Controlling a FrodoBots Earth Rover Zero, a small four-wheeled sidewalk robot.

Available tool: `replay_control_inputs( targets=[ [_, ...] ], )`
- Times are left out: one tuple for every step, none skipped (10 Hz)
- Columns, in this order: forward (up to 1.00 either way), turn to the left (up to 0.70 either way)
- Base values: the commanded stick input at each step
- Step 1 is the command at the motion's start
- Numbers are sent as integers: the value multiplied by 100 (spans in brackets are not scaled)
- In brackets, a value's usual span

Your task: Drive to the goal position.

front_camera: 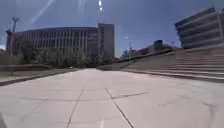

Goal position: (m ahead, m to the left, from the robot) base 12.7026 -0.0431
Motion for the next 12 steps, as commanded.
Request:
replay_control_inputs(
  targets=[
    [70, 0],
    [70, 0],
    [70, 0],
    [70, 0],
    [70, 0],
    [70, 0],
    [70, 0],
    [70, 0],
    [70, 0],
    [69, 1],
    [70, 24],
    [70, 33]
  ],
)
